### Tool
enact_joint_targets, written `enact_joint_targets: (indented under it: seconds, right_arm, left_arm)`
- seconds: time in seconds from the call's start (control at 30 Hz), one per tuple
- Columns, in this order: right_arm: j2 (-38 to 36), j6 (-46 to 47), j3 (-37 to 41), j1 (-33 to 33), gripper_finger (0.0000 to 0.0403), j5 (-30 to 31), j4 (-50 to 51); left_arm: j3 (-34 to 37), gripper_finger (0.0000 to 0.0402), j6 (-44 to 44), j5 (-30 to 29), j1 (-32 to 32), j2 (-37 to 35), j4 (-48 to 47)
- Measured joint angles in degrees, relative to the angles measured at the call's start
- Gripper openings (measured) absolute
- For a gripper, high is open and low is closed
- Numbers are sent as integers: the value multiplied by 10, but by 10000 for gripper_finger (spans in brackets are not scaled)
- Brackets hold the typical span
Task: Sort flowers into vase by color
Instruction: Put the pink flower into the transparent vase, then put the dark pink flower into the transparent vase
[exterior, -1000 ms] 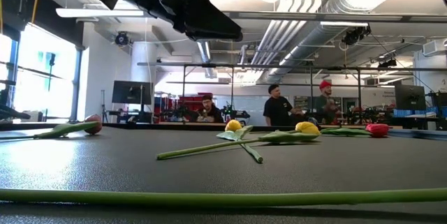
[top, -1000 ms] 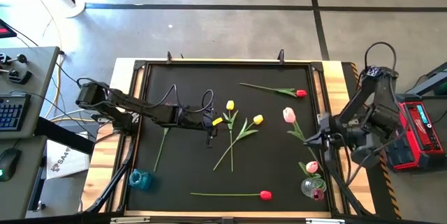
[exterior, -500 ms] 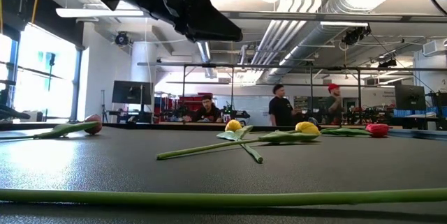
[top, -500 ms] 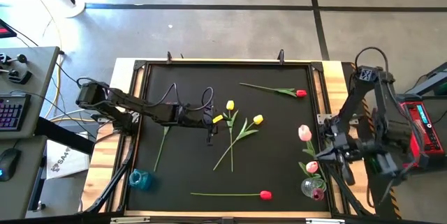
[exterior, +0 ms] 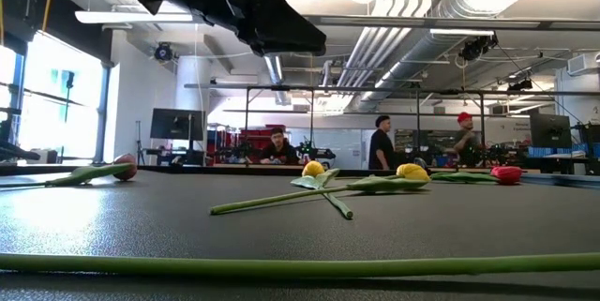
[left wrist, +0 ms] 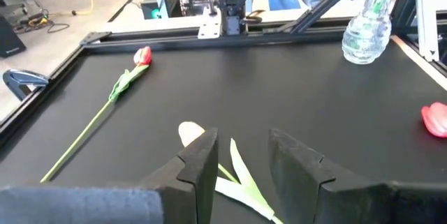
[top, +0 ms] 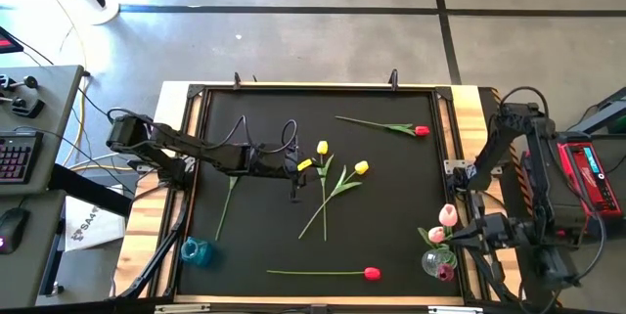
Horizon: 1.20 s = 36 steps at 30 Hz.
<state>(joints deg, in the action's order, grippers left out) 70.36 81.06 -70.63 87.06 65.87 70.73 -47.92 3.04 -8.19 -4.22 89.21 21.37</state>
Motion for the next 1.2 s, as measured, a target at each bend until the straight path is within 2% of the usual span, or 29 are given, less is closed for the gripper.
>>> enact_joint_targets:
  seconds: [0.2,0.53,0.67,0.8,1.03,1.13,1.2]
  right_arm:
    - [5,-1,0,0,17,-16,-15]
    - [5,5,0,0,132,-58,-38]
    - [5,-16,-6,1,161,-55,-57]
    - [5,-67,-36,16,168,-4,-68]
    - [4,-194,-109,42,169,144,-73]
    - [4,-233,-129,33,169,223,-73]
    - [3,-248,-133,14,169,241,-72]
  left_arm:
    - [0,113,0,0,1,0,0]
    - [0,113,1,0,1,0,-4]
    - [0,113,0,0,1,0,-5]
    - [0,113,0,0,1,0,-5]
    - [0,113,-17,0,1,0,-24]
    - [0,113,-42,-1,1,0,-64]
    - [0,113,-65,-7,1,0,-98]
